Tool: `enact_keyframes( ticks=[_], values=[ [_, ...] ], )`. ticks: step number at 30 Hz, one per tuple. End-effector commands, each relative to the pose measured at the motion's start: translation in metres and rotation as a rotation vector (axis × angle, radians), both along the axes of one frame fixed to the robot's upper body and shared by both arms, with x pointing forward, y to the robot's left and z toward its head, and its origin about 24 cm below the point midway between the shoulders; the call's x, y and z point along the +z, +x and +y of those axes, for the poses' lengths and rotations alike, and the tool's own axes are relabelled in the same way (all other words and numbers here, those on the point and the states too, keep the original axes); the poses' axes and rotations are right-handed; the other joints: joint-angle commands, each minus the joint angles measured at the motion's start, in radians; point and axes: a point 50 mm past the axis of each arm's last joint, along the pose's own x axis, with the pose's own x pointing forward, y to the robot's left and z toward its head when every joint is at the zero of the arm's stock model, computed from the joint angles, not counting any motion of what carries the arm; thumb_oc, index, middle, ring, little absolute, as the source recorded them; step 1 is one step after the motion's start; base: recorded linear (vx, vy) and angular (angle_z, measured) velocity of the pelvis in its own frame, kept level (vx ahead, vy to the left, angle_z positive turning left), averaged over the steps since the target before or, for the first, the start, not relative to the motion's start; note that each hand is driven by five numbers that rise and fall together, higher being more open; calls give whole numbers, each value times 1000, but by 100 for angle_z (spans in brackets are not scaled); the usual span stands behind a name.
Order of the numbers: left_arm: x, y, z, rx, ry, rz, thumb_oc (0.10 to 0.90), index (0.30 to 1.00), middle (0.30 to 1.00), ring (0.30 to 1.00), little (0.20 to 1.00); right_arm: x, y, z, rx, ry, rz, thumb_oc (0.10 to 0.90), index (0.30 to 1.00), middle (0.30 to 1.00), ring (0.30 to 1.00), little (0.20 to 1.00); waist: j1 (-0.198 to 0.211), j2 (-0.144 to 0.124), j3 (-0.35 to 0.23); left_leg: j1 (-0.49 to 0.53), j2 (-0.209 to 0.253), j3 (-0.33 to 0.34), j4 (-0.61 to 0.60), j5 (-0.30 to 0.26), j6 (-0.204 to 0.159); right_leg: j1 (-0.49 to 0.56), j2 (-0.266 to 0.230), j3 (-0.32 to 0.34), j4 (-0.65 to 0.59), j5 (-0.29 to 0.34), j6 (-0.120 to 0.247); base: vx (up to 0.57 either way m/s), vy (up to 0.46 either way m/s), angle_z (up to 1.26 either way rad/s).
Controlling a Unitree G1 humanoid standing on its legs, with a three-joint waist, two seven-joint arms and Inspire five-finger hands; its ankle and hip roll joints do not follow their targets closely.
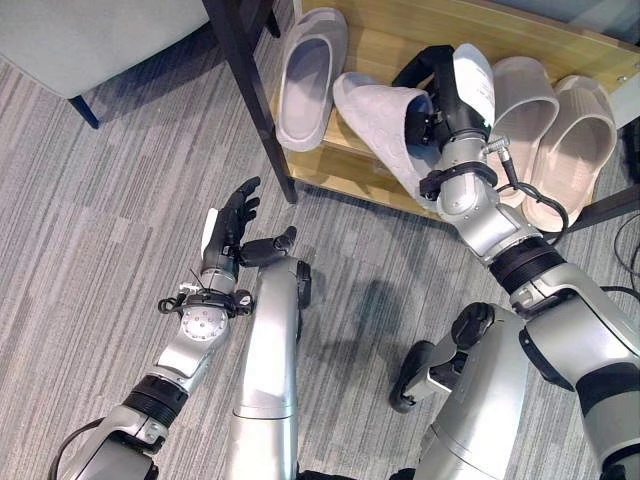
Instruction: Arrange the slippers neatly on the shoe rack.
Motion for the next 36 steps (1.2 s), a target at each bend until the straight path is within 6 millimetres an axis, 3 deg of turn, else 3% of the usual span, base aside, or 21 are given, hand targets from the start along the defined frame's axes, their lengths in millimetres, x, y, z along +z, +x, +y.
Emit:
enact_keyframes(
  ticks=[1, 8, 16, 20, 21, 24, 27, 28, 29, 31, 32, 33, 36],
  values=[
    [-49, -23, -26, -95, 56, 160, 800, 900, 900, 900, 900, 92, -18, 19, 75, 101, -323, 400, 300, 300, 300, 300, 72, -17, -37, -31, 53, 81, 45, -121, 10, -21, 28, 4, 26, 22, -123, -2, 2, 3],
    [-46, -19, -42, -139, 46, 142, 800, 900, 900, 900, 900, 100, -17, 19, 51, 125, -340, 400, 300, 300, 300, 300, 85, -21, -37, -31, 50, 82, 32, -121, 5, -21, 11, -1, 26, 19, -127, 7, -5, 5],
    [-40, -14, -54, -160, 45, 117, 800, 900, 900, 900, 900, 100, -8, 40, 33, 133, -295, 400, 300, 300, 300, 300, 94, -18, -37, -31, 56, 85, 27, -125, -5, -21, 0, -8, 43, 7, -130, 1, 1, 1],
    [-38, -13, -58, -174, 45, 110, 800, 900, 900, 900, 900, 103, -7, 37, -10, 109, -305, 400, 300, 300, 300, 300, 93, -20, -37, -31, 57, 83, 27, -123, -8, -20, -5, -9, 54, -4, -135, 5, -17, 7],
    [-38, -13, -59, -176, 45, 108, 800, 900, 900, 900, 900, 102, -7, 36, -18, 103, -304, 471, 406, 406, 406, 406, 92, -20, -37, -31, 58, 84, 27, -122, -8, -21, -8, -9, 55, -6, -136, -4, -19, 4],
    [-36, -13, -57, -172, 44, 102, 800, 900, 900, 900, 900, 100, -7, 35, -25, 87, -308, 447, 371, 371, 371, 371, 88, -25, -37, -31, 60, 82, 27, -125, -12, -21, -4, -8, 59, -11, -138, 1, -14, 1],
    [-37, -14, -53, -164, 44, 106, 800, 900, 900, 900, 900, 96, -6, 34, -28, 85, -297, 463, 394, 394, 394, 394, 86, -26, -37, -31, 60, 79, 30, -125, -10, -21, -1, -8, 62, -13, -138, 1, -10, 1],
    [-38, -16, -47, -155, 50, 110, 800, 900, 900, 900, 900, 91, -5, 31, -34, 79, -285, 510, 465, 465, 465, 465, 85, -24, -37, -31, 59, 74, 37, -125, -11, -21, 6, -8, 66, -15, -138, 0, 0, 0],
    [-38, -16, -47, -156, 50, 110, 800, 900, 900, 900, 900, 91, -5, 31, -34, 79, -285, 510, 465, 465, 465, 465, 84, -24, -37, -31, 58, 74, 37, -125, -10, -21, 5, -9, 66, -15, -139, -4, -59, 0],
    [-39, -18, -43, -147, 54, 115, 800, 900, 900, 900, 900, 91, -5, 25, -51, 89, -279, 595, 592, 592, 592, 592, 81, -20, -37, -31, 59, 67, 42, -118, -11, -21, 7, -13, 68, -16, -139, -7, -42, 2],
    [-39, -18, -43, -147, 54, 115, 800, 900, 900, 900, 900, 91, -5, 25, -51, 89, -279, 595, 592, 592, 592, 592, 82, -20, -37, -31, 59, 67, 43, -119, -12, -21, 8, -12, 68, -15, -138, 0, 0, 0],
    [-39, -18, -42, -148, 57, 113, 800, 900, 900, 900, 900, 91, -4, 20, -65, 98, -273, 678, 716, 716, 716, 716, 79, -18, -37, -31, 59, 64, 45, -117, -13, -21, 4, -14, 68, -17, -138, 0, 0, 0],
    [-40, -19, -40, -146, 58, 120, 800, 900, 900, 900, 900, 91, -4, 17, -71, 98, -271, 703, 754, 754, 754, 754, 77, -17, -37, -31, 58, 59, 50, -116, -13, -21, 3, -16, 70, -15, -137, 0, 0, 0]
  ],
)
